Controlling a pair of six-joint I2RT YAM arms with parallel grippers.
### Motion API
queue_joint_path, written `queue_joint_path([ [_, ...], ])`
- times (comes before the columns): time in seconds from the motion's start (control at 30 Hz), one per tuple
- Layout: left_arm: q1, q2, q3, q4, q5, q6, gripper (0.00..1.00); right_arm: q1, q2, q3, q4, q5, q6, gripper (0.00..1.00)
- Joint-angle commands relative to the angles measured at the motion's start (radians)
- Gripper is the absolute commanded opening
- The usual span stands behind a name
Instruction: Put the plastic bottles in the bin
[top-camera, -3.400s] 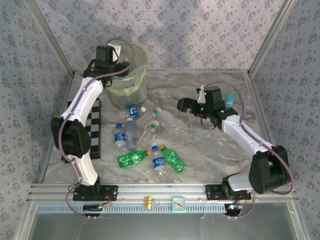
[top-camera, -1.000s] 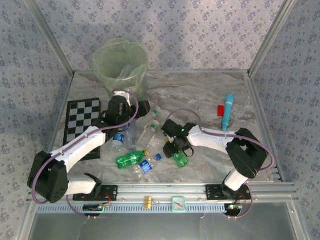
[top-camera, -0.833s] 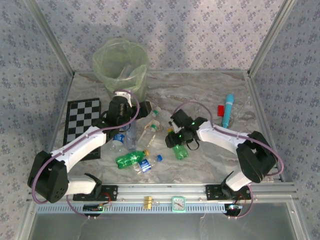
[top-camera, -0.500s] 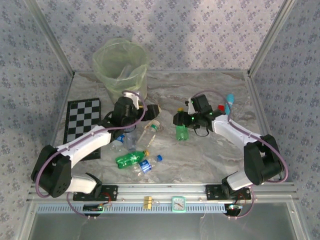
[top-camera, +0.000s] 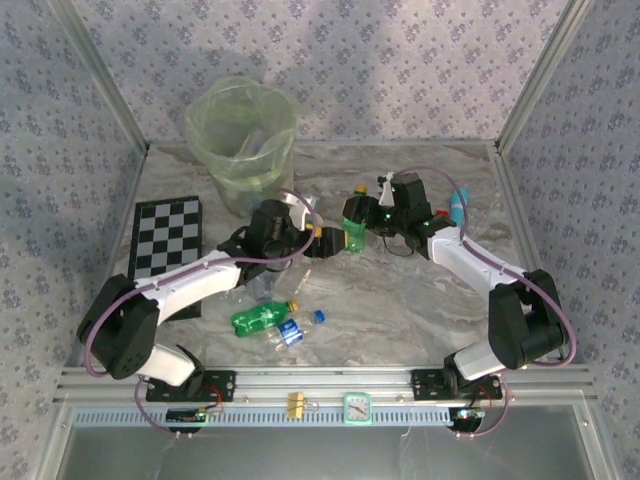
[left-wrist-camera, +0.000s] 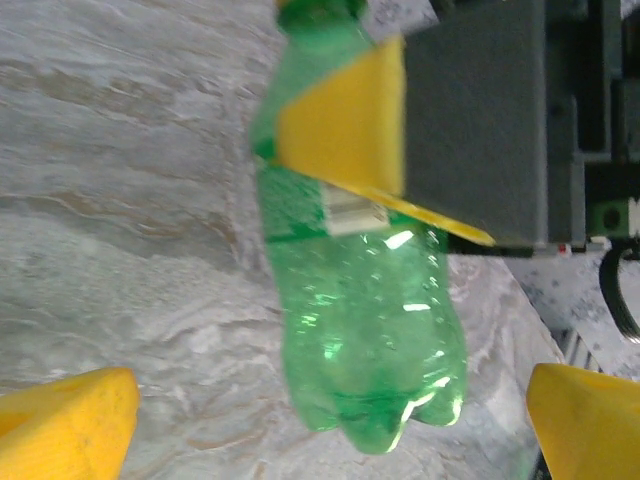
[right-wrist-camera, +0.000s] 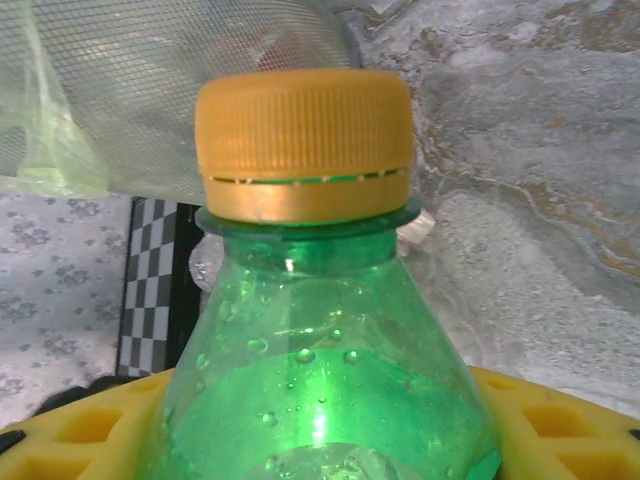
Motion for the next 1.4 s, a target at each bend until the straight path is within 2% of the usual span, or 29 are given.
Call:
queue_joint_path([
  [0.0,-0.024,0.032,0.055,0.044,0.056,0.015,0.99,-0.003,-0.010,0.002,0.059,-0.049,0.042,0.55],
  [0.23,-0.037,0.115,0.119,0.005,0.086,0.020,0.99,-0.002,-0.032,-0.010,0.088,-0.087,0.061,0.55],
  [0.47,-0.037,0.154,0.152,0.001,0.062,0.027,0.96,0.003,-0.049,-0.033,0.094,-0.100,0.072,0.55],
  [0.67,-0.036,0.172,0.165,-0.005,0.064,0.032,0.77,0.004,-0.065,-0.048,0.089,-0.100,0.074,0.55],
  [1.0,-0.037,0.176,0.164,-0.005,0.078,0.029,0.59,0.007,-0.069,-0.038,0.087,-0.092,0.073,0.57],
  [1.07,-0.037,0.174,0.165,-0.007,0.078,0.032,0.55,0.008,-0.068,-0.037,0.085,-0.088,0.073,0.61],
  [1.17,-0.036,0.173,0.166,-0.011,0.073,0.035,0.51,0.008,-0.069,-0.029,0.070,-0.081,0.069,0.74],
  [1.3,-0.037,0.169,0.167,-0.021,0.060,0.042,0.49,0.000,-0.082,-0.015,0.031,-0.063,0.049,0.92],
  [1.37,-0.036,0.166,0.164,-0.024,0.055,0.043,0.49,-0.010,-0.094,-0.011,0.009,-0.050,0.034,0.96],
])
